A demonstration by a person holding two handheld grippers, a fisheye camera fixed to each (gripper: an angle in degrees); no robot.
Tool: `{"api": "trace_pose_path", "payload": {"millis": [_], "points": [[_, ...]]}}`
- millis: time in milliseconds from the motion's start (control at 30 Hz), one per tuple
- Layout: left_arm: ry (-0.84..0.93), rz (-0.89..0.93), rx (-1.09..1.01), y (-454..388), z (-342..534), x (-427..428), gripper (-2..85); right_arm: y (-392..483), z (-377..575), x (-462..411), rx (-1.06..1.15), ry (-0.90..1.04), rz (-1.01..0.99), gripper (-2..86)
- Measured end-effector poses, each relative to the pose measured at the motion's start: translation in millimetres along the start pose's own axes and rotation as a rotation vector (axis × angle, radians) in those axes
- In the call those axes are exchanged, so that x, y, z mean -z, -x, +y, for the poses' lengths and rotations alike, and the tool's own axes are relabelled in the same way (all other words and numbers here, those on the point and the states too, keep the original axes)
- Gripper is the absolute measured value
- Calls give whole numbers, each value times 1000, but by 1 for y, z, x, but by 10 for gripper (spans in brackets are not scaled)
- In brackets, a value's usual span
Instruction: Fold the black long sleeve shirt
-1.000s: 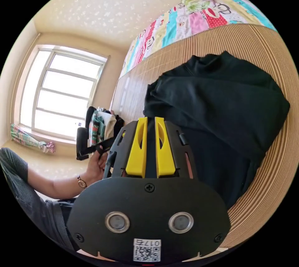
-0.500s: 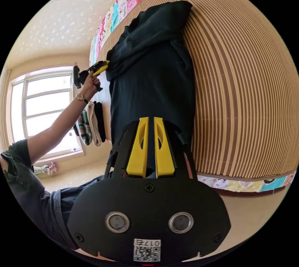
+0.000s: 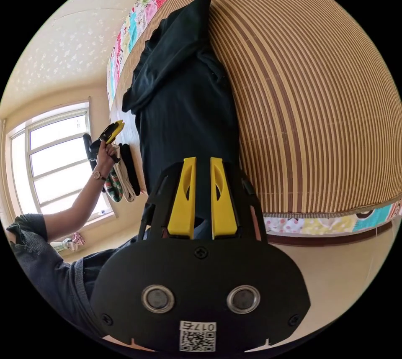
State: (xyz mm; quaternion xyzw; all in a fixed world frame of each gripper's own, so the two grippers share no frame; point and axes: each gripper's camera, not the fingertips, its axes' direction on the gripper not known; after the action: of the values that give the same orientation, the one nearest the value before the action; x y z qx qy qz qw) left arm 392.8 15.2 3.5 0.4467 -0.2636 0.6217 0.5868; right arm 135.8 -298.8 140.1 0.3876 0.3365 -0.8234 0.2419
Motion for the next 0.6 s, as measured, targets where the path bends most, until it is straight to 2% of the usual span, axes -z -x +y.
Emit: {"api": "trace_pose_path", "payload": {"millis": [67,233,400,467,533,600], "points": [[48,42,-39,11,29,8,89,-9,12,3,-24,45,47,85],[334,-21,-120,39,135,22,112,-39,51,-5,-88,202,138,139],[527,0,-148,50,197,25,134,-71,75,-28,-145,306,176,179],[593,14,-160,52,206,16,131,-81,74,-39,-145,328,151,174],[568,-65,-133,59,201,22,98,-89,72,-48,-135,342,131,155],[586,-59,-110,67,191,28,71,-99,73,-48,-132,341,78,95]]}}
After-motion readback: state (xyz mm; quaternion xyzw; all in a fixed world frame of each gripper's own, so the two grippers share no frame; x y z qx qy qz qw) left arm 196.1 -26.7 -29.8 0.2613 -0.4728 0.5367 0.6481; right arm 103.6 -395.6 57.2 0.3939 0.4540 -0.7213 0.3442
